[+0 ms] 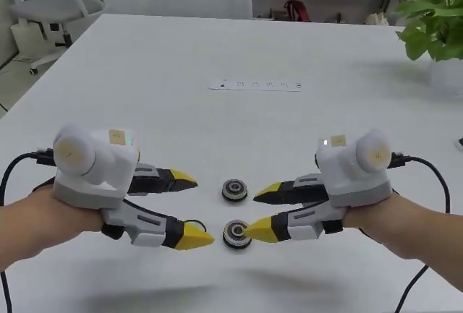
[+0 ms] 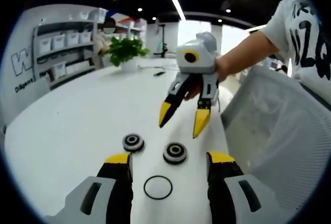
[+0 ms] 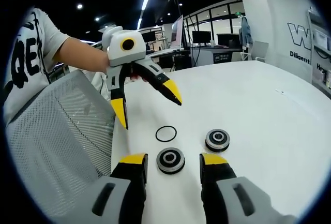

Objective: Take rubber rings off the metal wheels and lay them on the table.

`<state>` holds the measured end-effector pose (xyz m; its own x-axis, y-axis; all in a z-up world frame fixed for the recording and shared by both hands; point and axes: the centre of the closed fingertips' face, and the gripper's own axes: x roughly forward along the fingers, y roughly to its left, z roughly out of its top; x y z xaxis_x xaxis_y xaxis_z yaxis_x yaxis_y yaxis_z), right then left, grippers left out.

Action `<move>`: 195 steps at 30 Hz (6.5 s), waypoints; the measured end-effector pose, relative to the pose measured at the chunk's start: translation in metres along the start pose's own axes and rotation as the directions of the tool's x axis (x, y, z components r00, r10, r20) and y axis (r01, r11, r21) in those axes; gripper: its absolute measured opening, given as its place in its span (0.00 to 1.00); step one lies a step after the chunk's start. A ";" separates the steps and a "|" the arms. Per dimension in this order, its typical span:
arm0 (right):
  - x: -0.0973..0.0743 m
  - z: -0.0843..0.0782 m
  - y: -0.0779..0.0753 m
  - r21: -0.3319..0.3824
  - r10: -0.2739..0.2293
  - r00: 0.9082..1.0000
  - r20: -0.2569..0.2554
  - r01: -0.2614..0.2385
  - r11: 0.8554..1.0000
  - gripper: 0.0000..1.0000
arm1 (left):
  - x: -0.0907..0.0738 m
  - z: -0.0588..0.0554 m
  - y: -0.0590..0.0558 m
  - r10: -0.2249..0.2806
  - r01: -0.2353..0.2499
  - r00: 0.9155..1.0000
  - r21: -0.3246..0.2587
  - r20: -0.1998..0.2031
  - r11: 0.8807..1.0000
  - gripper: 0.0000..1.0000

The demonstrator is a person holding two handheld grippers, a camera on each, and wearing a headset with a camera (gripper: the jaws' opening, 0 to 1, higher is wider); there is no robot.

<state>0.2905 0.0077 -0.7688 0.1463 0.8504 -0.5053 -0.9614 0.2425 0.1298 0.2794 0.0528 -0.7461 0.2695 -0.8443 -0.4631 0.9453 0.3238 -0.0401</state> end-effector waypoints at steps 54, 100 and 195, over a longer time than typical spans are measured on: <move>0.003 -0.023 0.005 0.033 0.010 0.999 -0.032 -0.009 0.999 0.26 | 0.057 -0.022 -0.009 -0.070 0.076 0.990 0.045 -0.124 0.996 0.19; 0.021 -0.035 0.002 -0.004 0.053 0.997 -0.047 -0.054 0.999 0.19 | 0.059 -0.021 -0.007 -0.003 0.007 0.994 0.041 -0.107 0.999 0.13; 0.010 -0.008 0.010 0.354 0.097 0.977 0.189 -0.160 0.921 0.00 | 0.059 -0.022 -0.008 -0.014 0.016 0.998 0.047 -0.053 0.999 0.12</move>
<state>0.2808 0.0145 -0.7792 0.0938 0.9427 -0.3200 -0.8267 0.2529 0.5026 0.2839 0.0095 -0.7926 0.2463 -0.8247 -0.5091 0.9572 0.2895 -0.0059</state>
